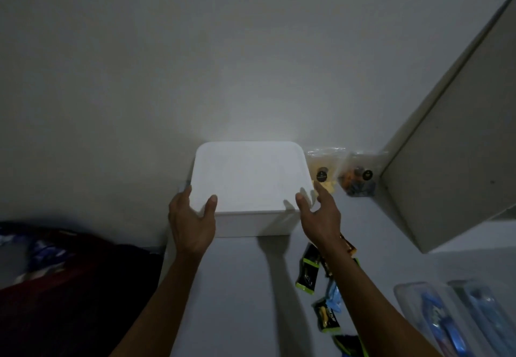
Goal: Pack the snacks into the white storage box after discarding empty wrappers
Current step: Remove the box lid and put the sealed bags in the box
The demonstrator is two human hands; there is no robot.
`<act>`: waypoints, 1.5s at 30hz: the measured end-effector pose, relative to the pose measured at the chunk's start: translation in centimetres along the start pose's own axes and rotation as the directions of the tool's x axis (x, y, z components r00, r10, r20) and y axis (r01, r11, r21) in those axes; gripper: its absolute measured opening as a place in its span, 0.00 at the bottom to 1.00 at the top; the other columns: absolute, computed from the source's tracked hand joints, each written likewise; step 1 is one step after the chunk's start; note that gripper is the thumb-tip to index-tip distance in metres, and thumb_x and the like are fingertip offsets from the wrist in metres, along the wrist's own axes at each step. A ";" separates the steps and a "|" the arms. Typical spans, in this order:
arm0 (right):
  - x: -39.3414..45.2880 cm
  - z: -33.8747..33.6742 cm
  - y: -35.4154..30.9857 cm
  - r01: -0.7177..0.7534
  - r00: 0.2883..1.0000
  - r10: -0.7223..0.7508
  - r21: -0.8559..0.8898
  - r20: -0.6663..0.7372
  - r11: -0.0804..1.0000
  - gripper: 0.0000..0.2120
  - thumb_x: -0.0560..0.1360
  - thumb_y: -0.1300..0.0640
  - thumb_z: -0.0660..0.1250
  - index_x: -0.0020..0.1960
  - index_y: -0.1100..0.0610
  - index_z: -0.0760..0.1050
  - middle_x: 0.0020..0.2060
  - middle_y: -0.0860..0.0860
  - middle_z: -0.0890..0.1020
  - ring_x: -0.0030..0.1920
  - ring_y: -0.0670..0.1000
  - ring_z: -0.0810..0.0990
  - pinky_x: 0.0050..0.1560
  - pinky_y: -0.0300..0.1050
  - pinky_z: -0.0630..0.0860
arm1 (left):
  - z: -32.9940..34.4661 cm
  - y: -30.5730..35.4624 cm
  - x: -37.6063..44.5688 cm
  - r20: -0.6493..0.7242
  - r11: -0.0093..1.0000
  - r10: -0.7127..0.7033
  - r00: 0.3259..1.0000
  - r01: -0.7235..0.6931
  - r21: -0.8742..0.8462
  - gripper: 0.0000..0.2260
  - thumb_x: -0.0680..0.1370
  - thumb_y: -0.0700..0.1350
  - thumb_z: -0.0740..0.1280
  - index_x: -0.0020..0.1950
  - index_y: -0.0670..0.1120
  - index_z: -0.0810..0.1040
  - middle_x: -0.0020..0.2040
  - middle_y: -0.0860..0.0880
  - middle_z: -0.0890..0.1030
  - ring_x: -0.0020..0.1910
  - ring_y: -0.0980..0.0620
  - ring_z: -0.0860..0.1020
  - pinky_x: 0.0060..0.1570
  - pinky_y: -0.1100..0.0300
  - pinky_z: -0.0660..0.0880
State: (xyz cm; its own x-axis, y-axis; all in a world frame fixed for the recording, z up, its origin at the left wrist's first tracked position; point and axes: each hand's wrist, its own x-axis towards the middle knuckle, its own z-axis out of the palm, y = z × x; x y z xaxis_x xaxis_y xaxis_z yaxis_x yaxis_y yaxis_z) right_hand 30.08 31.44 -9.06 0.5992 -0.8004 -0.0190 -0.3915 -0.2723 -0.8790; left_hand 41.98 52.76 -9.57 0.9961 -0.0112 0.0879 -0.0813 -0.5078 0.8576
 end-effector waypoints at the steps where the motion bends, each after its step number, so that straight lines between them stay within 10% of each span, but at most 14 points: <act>1: 0.9 0.6 0.1 0.005 1.000 -0.005 -0.022 0.001 1.000 0.31 0.77 0.45 0.68 0.76 0.53 0.64 0.72 0.53 0.71 0.70 0.54 0.70 0.69 0.51 0.68 | 0.4 -0.1 1.1 0.010 1.000 -0.013 1.000 0.013 -0.005 0.29 0.74 0.53 0.73 0.71 0.41 0.72 0.68 0.39 0.72 0.68 0.41 0.70 0.70 0.47 0.67; 25: 5.4 3.0 0.0 -0.043 0.998 0.044 0.024 -0.033 0.999 0.35 0.76 0.45 0.70 0.78 0.53 0.60 0.75 0.49 0.67 0.74 0.47 0.64 0.70 0.39 0.61 | 2.5 -1.2 6.4 0.007 0.996 -0.017 1.000 0.017 0.091 0.35 0.70 0.55 0.76 0.74 0.47 0.70 0.75 0.47 0.69 0.72 0.49 0.68 0.65 0.67 0.59; 30: 1.5 1.1 -1.7 0.015 0.998 -0.012 0.048 -0.055 0.999 0.36 0.75 0.44 0.70 0.78 0.51 0.60 0.75 0.47 0.67 0.73 0.47 0.65 0.70 0.40 0.63 | -1.5 0.0 3.5 -0.007 0.994 0.076 0.997 -0.075 0.082 0.36 0.69 0.57 0.76 0.73 0.45 0.71 0.72 0.45 0.73 0.69 0.47 0.72 0.66 0.60 0.65; 38: -11.9 -2.2 -0.7 0.046 0.996 -0.042 0.046 -0.073 0.998 0.38 0.74 0.45 0.71 0.78 0.52 0.59 0.75 0.47 0.66 0.69 0.39 0.62 0.68 0.39 0.61 | -9.6 -2.6 -7.2 0.019 0.994 0.080 0.997 -0.079 -0.070 0.37 0.66 0.53 0.80 0.72 0.44 0.72 0.73 0.48 0.71 0.65 0.62 0.69 0.57 0.81 0.61; 45: -22.2 -2.0 4.8 -0.094 0.995 0.094 0.004 0.029 0.996 0.40 0.73 0.45 0.72 0.78 0.54 0.58 0.74 0.49 0.67 0.69 0.42 0.65 0.68 0.40 0.64 | -13.9 -9.1 -15.8 0.131 0.995 -0.050 0.990 0.038 0.088 0.39 0.66 0.56 0.79 0.74 0.49 0.69 0.75 0.49 0.67 0.71 0.48 0.67 0.69 0.55 0.64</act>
State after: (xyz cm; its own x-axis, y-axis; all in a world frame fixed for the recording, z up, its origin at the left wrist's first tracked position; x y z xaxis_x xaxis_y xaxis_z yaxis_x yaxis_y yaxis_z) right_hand 13.50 46.84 -11.92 0.5799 -0.8064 -0.1157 -0.4435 -0.1935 -0.8751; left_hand 26.53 69.53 -11.68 0.9949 -0.0989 -0.0220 -0.0399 -0.5819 0.8123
